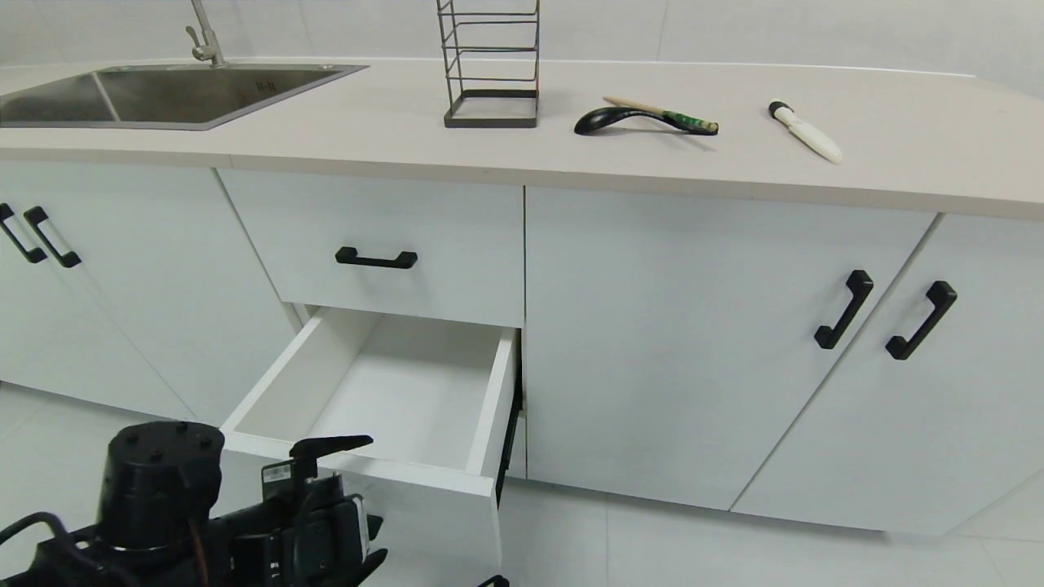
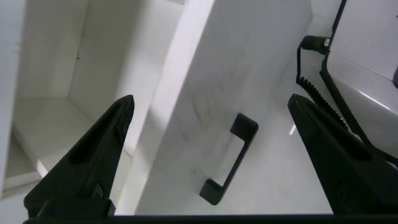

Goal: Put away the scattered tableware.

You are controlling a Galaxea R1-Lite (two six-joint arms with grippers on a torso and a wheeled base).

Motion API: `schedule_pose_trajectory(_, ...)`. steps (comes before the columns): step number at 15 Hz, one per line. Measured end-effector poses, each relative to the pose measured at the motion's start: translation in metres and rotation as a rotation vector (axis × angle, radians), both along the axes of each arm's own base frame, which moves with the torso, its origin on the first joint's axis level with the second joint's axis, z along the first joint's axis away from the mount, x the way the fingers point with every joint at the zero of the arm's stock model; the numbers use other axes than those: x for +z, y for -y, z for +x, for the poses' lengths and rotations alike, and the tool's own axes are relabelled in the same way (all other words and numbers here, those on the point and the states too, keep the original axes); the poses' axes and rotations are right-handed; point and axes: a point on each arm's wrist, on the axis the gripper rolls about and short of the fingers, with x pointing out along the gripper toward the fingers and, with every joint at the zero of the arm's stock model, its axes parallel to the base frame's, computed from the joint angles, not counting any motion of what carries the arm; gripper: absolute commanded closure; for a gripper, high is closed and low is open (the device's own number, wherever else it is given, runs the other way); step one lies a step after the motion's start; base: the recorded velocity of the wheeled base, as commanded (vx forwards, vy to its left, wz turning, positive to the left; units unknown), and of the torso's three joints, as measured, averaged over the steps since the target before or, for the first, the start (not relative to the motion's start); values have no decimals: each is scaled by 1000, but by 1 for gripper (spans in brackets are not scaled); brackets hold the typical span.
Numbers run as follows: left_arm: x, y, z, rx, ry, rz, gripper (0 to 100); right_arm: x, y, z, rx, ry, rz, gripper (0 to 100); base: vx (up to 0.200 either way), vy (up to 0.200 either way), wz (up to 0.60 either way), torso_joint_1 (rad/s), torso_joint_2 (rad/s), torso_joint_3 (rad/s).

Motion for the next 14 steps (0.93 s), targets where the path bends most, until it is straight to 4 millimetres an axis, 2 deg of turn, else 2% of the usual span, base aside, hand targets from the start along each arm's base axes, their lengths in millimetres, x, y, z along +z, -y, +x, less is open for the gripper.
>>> schedule_pose_trajectory(5, 34, 3, -27, 13, 56, -221, 0, 0, 0, 0, 0, 0, 1, 100, 0, 0, 0, 0, 0, 0)
schedule_pose_trajectory(6, 42, 2, -27, 78, 28, -299, 0, 0, 0, 0, 0, 0, 1, 100, 0, 0, 0, 0, 0, 0)
schedule_pose_trajectory(9, 69, 1, -19, 370, -203, -712, 0, 0, 0, 0, 0, -1, 5, 100, 0, 0, 0, 0, 0, 0)
schedule_pose_trajectory(11, 82, -10, -12, 453, -274, -891, 0, 0, 0, 0, 0, -1, 9, 100, 0, 0, 0, 0, 0, 0)
schedule_pose_trajectory(13, 87, -28, -15, 492, -230, -931, 0, 0, 0, 0, 0, -1, 9, 100, 0, 0, 0, 0, 0, 0)
schedule_pose_trajectory(14, 89, -37, -24, 495, -177, -924, 0, 0, 0, 0, 0, -2, 10, 100, 0, 0, 0, 0, 0, 0)
